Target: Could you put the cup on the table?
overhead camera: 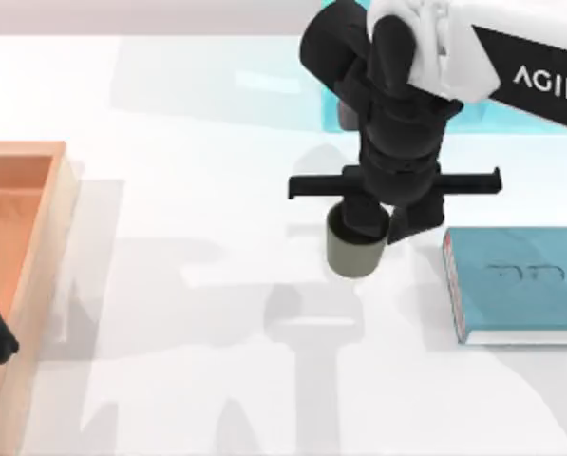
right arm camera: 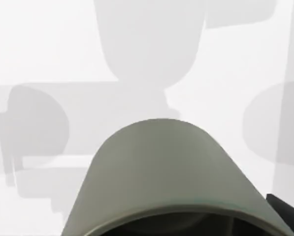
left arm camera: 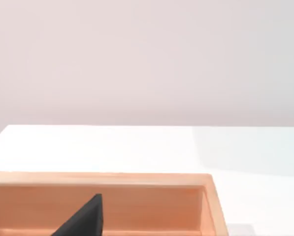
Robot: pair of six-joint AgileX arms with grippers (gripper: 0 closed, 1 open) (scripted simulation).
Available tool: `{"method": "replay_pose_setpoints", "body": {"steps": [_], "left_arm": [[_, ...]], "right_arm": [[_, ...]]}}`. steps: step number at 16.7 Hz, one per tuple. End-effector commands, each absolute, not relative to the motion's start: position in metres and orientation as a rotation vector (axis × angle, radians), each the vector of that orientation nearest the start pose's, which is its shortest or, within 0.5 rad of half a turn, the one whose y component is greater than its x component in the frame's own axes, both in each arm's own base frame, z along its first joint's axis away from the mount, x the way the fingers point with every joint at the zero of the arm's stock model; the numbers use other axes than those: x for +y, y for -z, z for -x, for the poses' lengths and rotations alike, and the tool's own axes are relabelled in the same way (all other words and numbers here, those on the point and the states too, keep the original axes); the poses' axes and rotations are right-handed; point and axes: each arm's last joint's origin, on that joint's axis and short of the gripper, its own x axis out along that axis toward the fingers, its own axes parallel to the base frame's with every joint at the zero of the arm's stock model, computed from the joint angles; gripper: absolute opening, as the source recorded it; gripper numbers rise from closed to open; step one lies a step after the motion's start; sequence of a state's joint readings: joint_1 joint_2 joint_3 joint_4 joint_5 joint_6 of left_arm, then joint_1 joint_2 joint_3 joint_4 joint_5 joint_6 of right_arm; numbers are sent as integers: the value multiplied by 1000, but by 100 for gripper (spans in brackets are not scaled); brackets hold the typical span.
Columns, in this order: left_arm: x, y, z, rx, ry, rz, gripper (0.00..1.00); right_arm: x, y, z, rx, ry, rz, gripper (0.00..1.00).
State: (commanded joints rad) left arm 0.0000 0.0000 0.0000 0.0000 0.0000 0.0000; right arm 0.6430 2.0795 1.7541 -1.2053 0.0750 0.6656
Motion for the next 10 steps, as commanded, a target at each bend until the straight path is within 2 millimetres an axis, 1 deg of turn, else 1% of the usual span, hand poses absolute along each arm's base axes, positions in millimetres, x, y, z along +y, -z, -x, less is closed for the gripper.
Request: {"method": "replay_pose_setpoints", "body": {"steps": [2, 3, 7, 10], "left_arm": [[-1, -160, -106, 0, 0, 0, 100], [-1, -160, -106, 0, 0, 0, 100], [-1, -160, -106, 0, 0, 0, 100], [-1, -160, -106, 0, 0, 0, 100]], "right_arm": [[250, -192, -326, 1500, 39, 21, 0], [250, -186, -325, 1503, 40, 24, 0], [250, -185, -325, 1504, 40, 25, 0], [250, -185, -325, 1504, 40, 25, 23]]}}
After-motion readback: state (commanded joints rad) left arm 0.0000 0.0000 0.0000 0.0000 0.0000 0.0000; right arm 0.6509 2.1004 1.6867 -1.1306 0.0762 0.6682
